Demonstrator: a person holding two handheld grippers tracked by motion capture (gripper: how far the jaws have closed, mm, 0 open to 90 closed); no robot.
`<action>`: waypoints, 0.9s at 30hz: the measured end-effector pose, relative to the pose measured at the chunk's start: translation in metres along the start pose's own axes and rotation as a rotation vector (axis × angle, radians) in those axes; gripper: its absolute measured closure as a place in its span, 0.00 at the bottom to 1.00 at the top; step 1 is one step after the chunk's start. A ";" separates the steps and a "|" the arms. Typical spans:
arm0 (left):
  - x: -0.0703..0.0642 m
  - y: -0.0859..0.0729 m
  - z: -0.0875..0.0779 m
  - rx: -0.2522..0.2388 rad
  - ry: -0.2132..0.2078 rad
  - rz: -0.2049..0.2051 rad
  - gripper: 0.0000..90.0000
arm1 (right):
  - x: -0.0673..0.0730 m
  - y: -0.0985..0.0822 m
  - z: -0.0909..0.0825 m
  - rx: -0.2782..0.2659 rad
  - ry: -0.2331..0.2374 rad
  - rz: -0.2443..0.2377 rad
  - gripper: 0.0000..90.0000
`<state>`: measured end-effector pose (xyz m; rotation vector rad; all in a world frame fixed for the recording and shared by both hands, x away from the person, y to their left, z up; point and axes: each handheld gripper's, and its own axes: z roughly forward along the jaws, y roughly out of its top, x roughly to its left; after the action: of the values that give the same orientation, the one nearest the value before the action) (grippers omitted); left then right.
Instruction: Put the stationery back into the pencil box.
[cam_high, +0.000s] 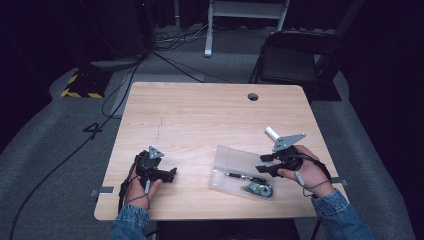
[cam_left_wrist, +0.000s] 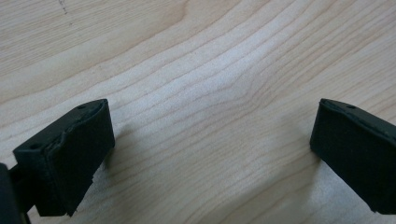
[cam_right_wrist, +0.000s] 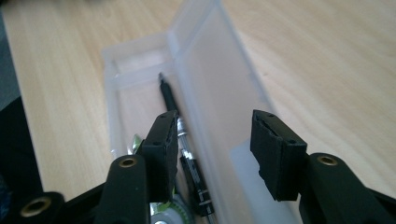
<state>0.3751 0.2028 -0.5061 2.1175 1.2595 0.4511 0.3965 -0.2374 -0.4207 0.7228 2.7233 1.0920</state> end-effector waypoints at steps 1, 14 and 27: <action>0.000 -0.001 -0.001 -0.001 0.003 -0.002 0.00 | -0.002 0.001 -0.003 -0.014 -0.012 0.010 0.58; 0.001 -0.005 -0.005 0.001 0.003 -0.004 0.00 | -0.033 0.000 -0.020 -0.102 -0.163 0.129 0.58; 0.001 -0.008 -0.007 -0.001 -0.006 0.005 0.00 | -0.067 -0.013 -0.016 -0.132 -0.311 0.233 0.57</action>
<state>0.3666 0.2083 -0.5063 2.1199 1.2508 0.4469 0.4461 -0.2870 -0.4218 1.1063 2.3290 1.0854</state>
